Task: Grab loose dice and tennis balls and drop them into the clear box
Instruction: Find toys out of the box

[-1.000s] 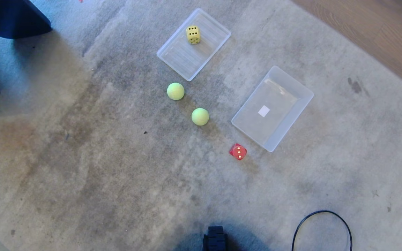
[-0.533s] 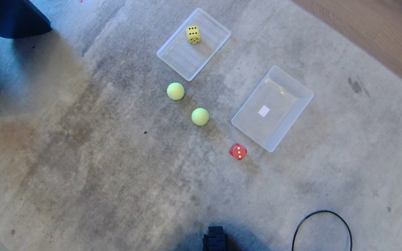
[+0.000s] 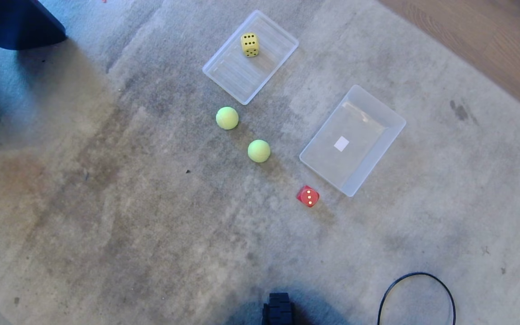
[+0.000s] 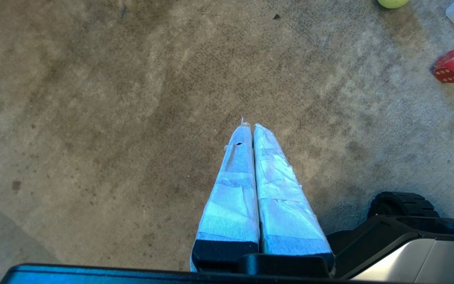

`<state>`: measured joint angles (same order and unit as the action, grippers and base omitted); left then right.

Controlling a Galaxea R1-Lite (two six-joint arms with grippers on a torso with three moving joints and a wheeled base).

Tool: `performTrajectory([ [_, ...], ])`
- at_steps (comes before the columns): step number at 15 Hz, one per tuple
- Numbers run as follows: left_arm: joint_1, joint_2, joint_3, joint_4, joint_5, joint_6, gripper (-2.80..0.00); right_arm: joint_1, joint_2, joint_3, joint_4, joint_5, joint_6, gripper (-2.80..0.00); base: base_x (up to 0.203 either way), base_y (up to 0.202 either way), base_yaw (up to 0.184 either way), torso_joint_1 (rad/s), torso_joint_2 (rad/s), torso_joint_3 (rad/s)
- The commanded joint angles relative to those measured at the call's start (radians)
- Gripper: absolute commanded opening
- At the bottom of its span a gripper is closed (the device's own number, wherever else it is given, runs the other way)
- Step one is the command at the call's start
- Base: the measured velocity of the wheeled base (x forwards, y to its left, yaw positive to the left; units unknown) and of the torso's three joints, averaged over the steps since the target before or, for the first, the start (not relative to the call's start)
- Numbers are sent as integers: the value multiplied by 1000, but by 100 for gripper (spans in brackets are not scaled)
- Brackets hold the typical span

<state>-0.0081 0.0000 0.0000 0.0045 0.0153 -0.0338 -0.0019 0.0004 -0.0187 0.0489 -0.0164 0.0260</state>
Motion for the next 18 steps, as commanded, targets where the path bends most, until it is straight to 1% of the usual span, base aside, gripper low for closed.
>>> performTrajectory([
  [1,0,0,0,0,2,-2,-280,-1,-2,0,0,0,0,-280,0,0,0,0,0,0],
  [13,0,0,0,0,2,-8,-280,0,-2,0,0,7,-31,-280,0,0,0,0,0,0],
  [16,0,0,0,0,2,-8,-280,0,-2,2,-1,1,-8,-280,0,0,0,0,0,0],
  [18,0,0,0,-1,2,-8,-280,-1,-2,0,-1,1,-8,-280,0,0,0,0,0,0],
])
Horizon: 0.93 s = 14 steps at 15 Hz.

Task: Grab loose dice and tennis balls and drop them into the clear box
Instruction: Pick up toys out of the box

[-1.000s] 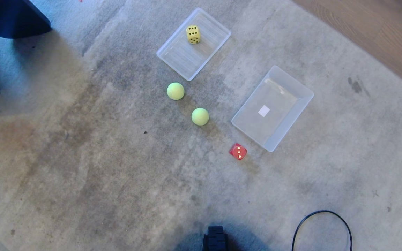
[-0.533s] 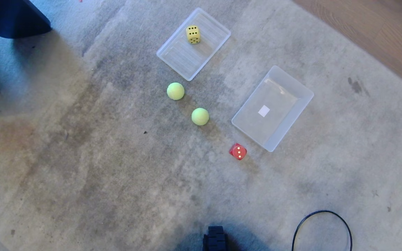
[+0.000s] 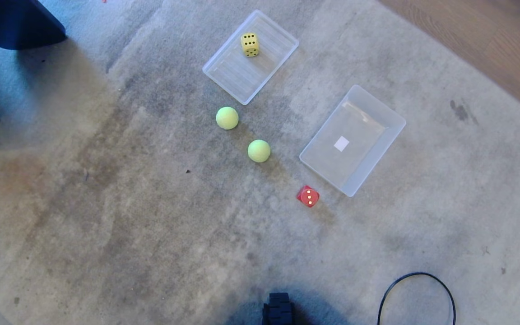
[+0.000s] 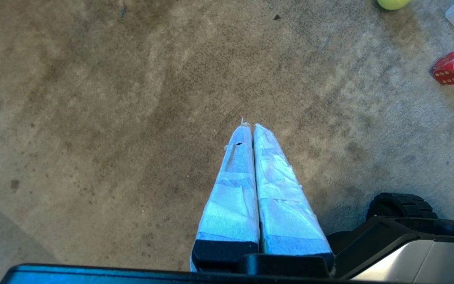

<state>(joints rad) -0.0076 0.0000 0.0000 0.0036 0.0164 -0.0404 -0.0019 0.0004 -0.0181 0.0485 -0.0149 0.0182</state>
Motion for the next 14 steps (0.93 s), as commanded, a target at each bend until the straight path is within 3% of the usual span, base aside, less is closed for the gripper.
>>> performTrajectory([
  [1,0,0,0,1,0,-1,-280,0,-2,0,1,0,0,-280,0,0,0,0,0,0],
  [6,0,0,0,0,0,-1,-280,0,-2,0,1,1,0,-280,1,-2,16,0,0,0],
  [14,0,0,0,1,0,-1,-280,0,-2,0,1,1,-6,-280,3,-7,157,2,2,3],
])
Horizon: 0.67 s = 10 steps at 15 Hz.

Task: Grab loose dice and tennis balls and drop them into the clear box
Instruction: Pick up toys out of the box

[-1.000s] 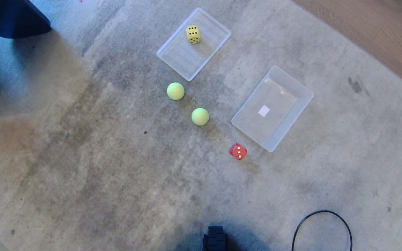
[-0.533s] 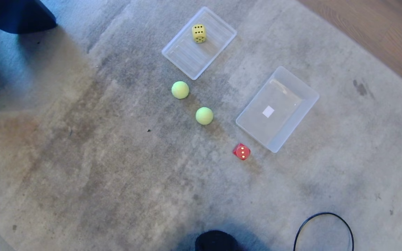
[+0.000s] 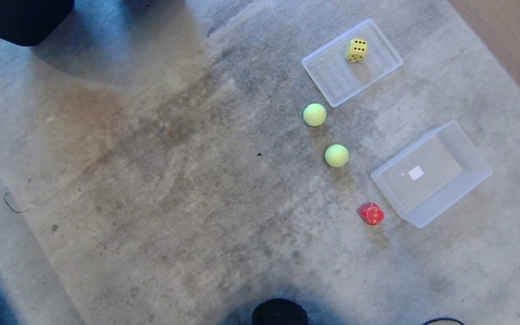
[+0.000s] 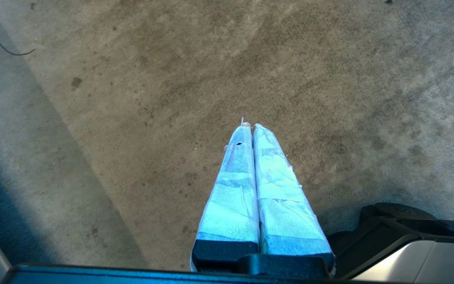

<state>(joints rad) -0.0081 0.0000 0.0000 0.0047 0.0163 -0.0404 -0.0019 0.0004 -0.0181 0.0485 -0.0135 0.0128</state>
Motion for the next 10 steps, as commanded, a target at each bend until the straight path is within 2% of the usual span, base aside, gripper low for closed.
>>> performTrajectory([
  [1,0,0,0,0,1,-1,-280,0,-2,0,1,0,-4,-280,0,0,0,0,0,0],
  [6,0,0,0,0,1,-1,-280,0,3,-21,9,-1,-5,-280,0,0,0,0,0,0],
  [8,0,0,0,0,1,-1,-280,1,95,-84,26,2,18,-280,0,0,0,0,0,0],
  [10,0,0,0,0,1,-1,-280,3,280,-155,34,3,80,-280,0,0,0,0,0,0],
])
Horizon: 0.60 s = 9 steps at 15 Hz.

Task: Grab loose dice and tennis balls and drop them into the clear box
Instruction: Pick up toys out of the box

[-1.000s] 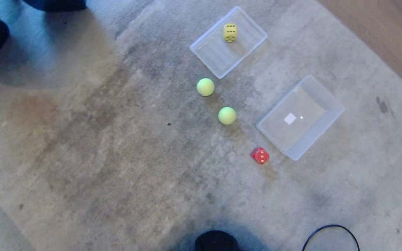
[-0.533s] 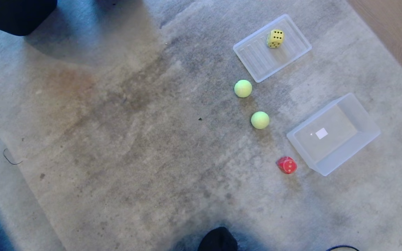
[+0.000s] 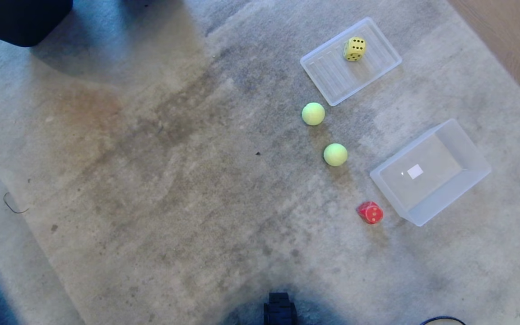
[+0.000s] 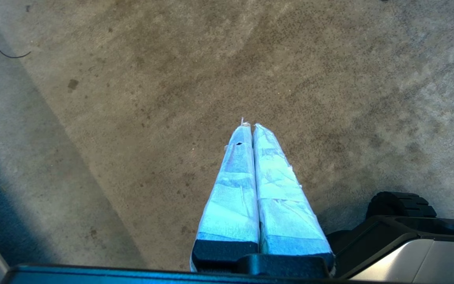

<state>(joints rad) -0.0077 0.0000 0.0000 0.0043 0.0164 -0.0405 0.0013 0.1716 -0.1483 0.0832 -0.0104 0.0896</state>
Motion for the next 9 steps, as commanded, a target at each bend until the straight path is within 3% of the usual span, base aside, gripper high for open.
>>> performTrajectory([
  [1,0,0,0,0,0,-1,-280,8,205,-51,-10,0,26,-280,0,0,0,0,0,0],
  [4,0,0,0,0,0,-1,-280,36,531,-95,-140,0,79,-280,0,0,0,0,0,0],
  [9,0,0,0,0,0,-1,-280,62,1114,-143,-540,1,181,-280,0,0,0,0,0,0],
])
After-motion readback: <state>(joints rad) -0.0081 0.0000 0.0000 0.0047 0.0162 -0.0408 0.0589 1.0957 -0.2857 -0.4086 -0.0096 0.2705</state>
